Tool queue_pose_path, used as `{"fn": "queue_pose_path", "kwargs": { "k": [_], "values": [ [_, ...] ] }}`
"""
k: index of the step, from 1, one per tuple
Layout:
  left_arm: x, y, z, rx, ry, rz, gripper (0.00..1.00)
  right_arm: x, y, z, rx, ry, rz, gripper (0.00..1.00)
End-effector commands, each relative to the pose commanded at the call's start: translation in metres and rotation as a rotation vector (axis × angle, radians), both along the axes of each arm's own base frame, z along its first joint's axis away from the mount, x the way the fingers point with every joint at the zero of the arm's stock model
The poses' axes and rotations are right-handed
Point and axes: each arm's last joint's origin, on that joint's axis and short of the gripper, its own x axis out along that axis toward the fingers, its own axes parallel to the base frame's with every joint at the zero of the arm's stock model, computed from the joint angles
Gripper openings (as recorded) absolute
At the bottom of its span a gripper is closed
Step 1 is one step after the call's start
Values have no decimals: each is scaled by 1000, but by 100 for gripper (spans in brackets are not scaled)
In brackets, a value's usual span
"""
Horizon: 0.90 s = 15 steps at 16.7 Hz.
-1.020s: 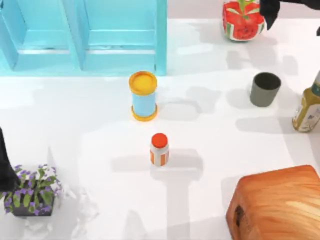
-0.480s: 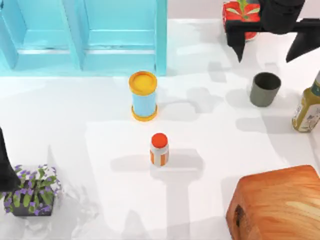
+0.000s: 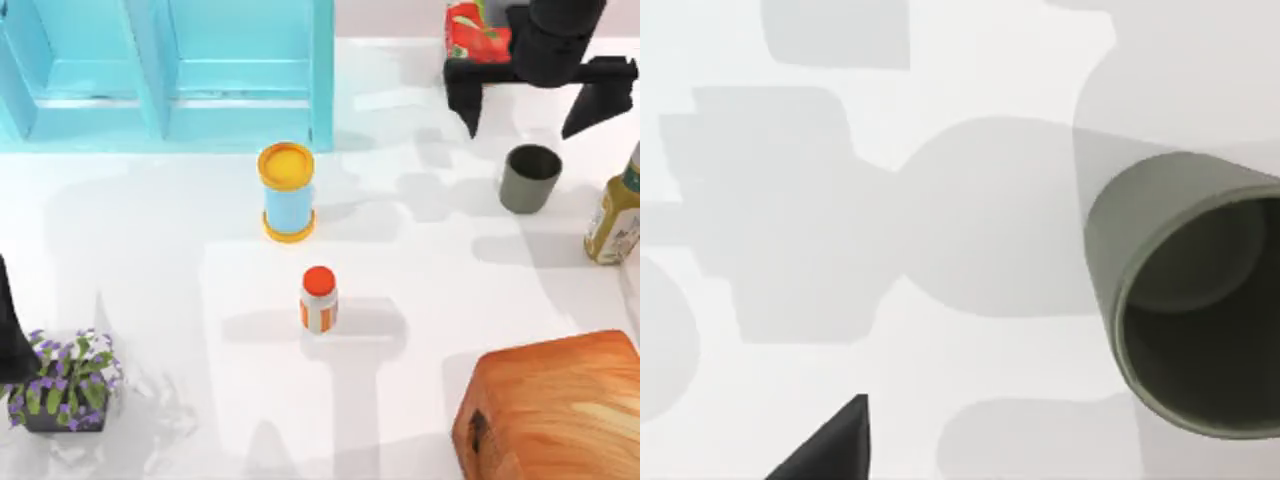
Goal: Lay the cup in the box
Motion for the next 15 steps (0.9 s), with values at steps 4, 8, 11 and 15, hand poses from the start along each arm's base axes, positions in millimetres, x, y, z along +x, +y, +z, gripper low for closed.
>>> {"fn": "queue_pose_path", "kwargs": {
  "k": [4,8,11,15],
  "values": [
    [0,0,0,0,0,0,100,4,0,-51,1,-4,0,100],
    [0,0,0,0,0,0,100,3,0,-70,0,-1,0,100],
    [0,0,0,0,0,0,100,3,0,-70,0,-1,0,100],
    [0,0,0,0,0,0,100,3,0,-70,0,-1,0,70]
  ]
}}
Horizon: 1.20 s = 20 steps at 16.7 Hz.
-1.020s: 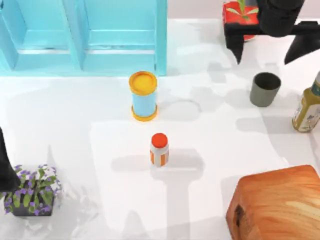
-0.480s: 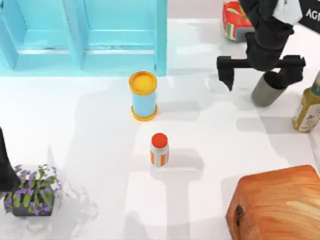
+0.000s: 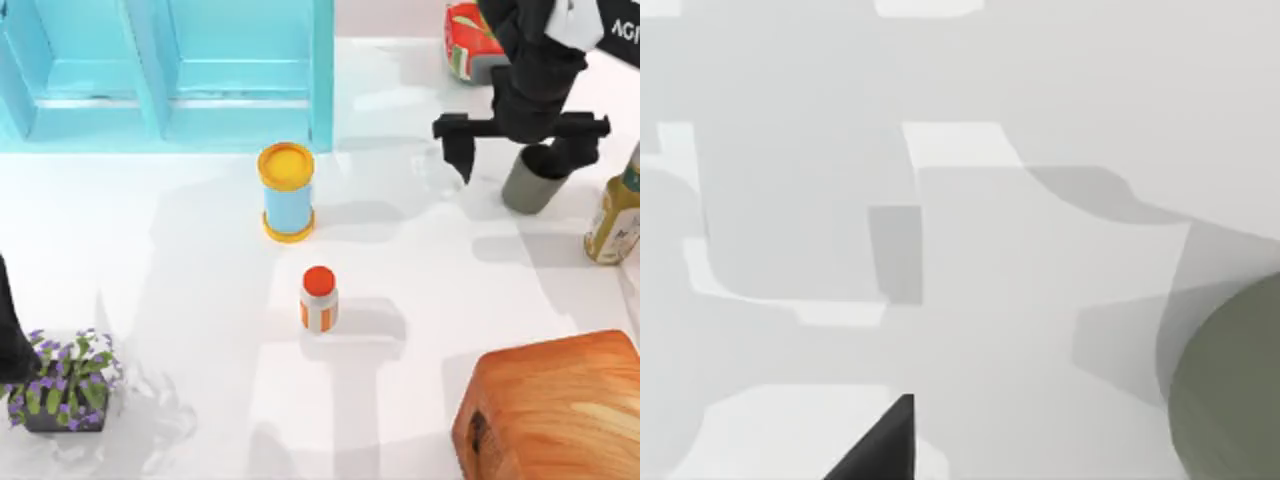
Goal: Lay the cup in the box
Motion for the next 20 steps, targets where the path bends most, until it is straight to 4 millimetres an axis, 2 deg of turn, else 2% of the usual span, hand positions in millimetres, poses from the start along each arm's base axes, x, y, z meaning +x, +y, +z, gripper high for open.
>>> {"fn": "queue_pose_path", "kwargs": {
  "k": [9,18,20],
  "values": [
    [0,0,0,0,0,0,100,0,0,0,0,0,0,2],
    [0,0,0,0,0,0,100,0,0,0,0,1,-1,0],
    [0,0,0,0,0,0,100,1,-6,7,9,-10,1,0]
  ]
}}
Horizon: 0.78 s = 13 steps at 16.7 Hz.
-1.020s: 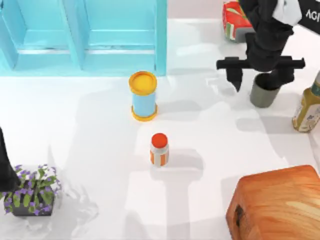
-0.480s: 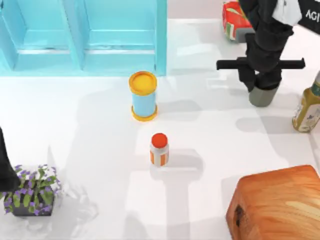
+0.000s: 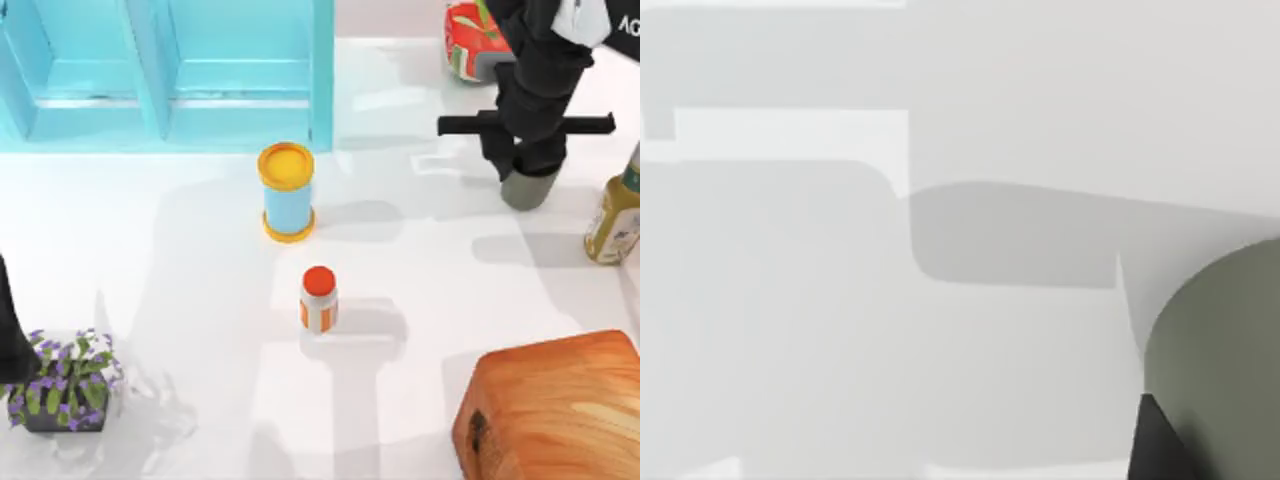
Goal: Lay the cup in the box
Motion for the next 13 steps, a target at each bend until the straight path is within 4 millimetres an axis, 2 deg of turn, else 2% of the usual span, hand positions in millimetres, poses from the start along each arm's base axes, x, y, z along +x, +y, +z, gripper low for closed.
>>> {"fn": "queue_pose_path", "kwargs": {
  "k": [2,4,6,8,10,13],
  "values": [
    [0,0,0,0,0,0,100,1,-25,24,29,-31,3,0],
    [0,0,0,0,0,0,100,-5,-65,63,59,-87,6,0],
    [0,0,0,0,0,0,100,-24,-113,107,71,-153,10,0],
    [0,0,0,0,0,0,100,-57,-160,140,58,-185,13,0],
    [0,0,0,0,0,0,100,-96,-197,157,37,-169,11,0],
    [0,0,0,0,0,0,100,-145,-230,156,15,-89,4,0]
  ]
}}
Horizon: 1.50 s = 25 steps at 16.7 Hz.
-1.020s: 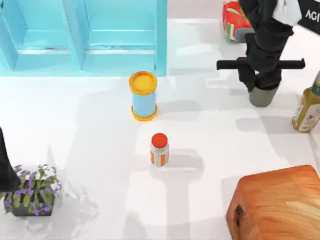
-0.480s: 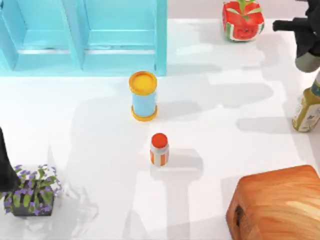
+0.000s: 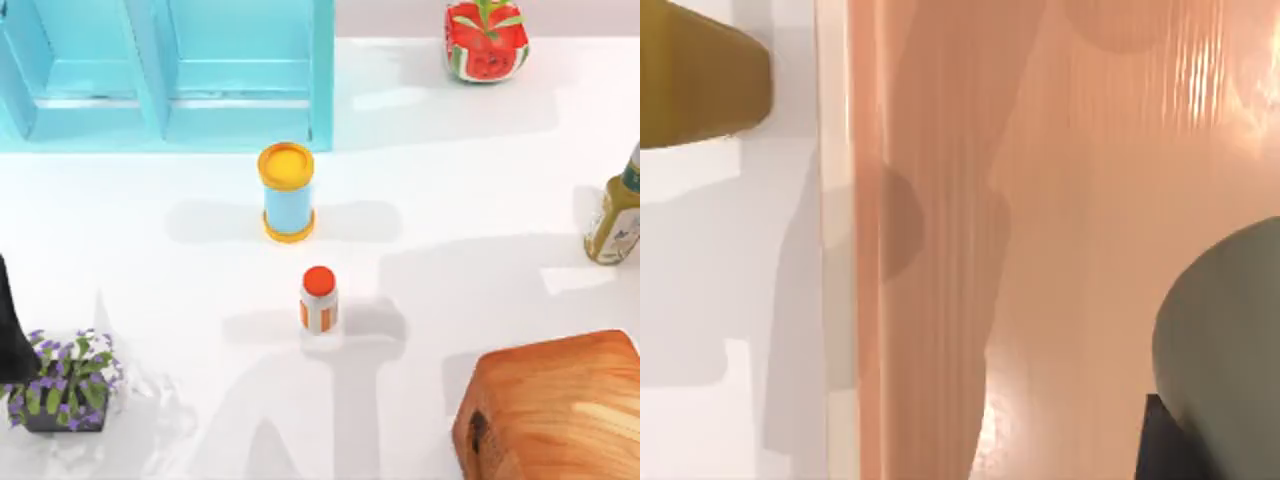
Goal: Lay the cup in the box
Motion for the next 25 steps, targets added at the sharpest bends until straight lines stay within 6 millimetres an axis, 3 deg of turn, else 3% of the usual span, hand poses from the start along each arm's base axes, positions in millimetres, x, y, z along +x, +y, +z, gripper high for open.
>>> {"fn": "queue_pose_path", "kwargs": {
  "k": [4,9,17,21,25],
  "values": [
    [0,0,0,0,0,0,100,-24,-18,-19,-1,107,-3,0],
    [0,0,0,0,0,0,100,-23,-17,-21,0,110,-1,0],
    [0,0,0,0,0,0,100,-21,-26,-82,0,111,-4,0],
    [0,0,0,0,0,0,100,-21,-26,-85,0,112,-4,0],
    [0,0,0,0,0,0,100,-21,-26,-85,0,112,-4,30]
  ]
}}
